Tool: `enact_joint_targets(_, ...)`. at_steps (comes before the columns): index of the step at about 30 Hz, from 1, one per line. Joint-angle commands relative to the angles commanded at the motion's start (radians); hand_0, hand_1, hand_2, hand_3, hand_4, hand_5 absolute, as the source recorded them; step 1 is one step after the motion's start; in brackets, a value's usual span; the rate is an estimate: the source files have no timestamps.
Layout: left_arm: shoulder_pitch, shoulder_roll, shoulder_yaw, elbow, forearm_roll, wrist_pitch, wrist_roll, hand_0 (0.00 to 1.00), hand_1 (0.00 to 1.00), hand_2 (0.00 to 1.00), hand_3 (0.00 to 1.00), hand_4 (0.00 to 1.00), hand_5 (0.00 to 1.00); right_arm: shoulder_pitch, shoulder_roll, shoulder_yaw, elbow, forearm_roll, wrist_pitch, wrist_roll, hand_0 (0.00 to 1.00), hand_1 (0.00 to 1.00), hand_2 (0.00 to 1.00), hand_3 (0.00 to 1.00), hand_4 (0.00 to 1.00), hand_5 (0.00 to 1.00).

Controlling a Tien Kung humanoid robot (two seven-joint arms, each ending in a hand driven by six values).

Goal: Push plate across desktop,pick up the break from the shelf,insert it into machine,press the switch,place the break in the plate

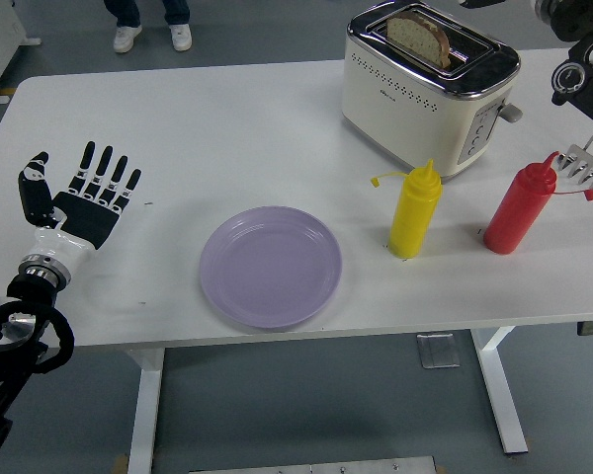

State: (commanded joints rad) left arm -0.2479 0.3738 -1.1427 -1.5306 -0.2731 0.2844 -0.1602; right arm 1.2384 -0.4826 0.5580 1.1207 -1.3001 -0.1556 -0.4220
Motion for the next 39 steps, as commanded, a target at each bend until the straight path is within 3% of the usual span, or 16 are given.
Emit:
enact_joint_targets(1,0.0,0.0,0.0,0.0,0.0,0.0,0.0,0.813,0.759,0.721,0.709,0.642,0.998,0.007,0.011,-0.007,-0.018,0.017,0.001,-0.001,0.434,0.664,0.711,0.749,0.754,0.155)
enact_joint_targets(15,-0.005,0.007,0.004,0.003,0.0,0.002,-0.001,0.813,0.759,0.724,0.711,0.642,0.998,0.141,0.14,-0.219,-0.267,0.138,0.013,-0.027,0.393,0.65,0.714,0.753,0.783,0.21)
enact_joint_targets(24,-0.007,0.011,0.006,0.003,0.001,0.002,-0.002,0.813,0.76,0.724,0.71,0.642,0.998,0.174,0.184,-0.327,-0.326,0.138,0.006,-0.044,0.388,0.646,0.713,0.752,0.79,0.231)
enact_joint_targets(25,-0.007,0.011,0.006,0.003,0.001,0.002,-0.002,0.813,0.76,0.724,0.711,0.642,0.998,0.178,0.189,-0.337,-0.329,0.137,0.002,-0.047,0.337,0.583,0.685,0.747,0.789,0.231)
enact_joint_targets(39,-0.012,0.013,0.01,0.004,0.0,0.002,-0.003,0.813,0.759,0.723,0.712,0.638,0.998,0.19,0.232,-0.421,-0.369,0.129,-0.017,-0.064,0.285,0.524,0.64,0.737,0.764,0.209)
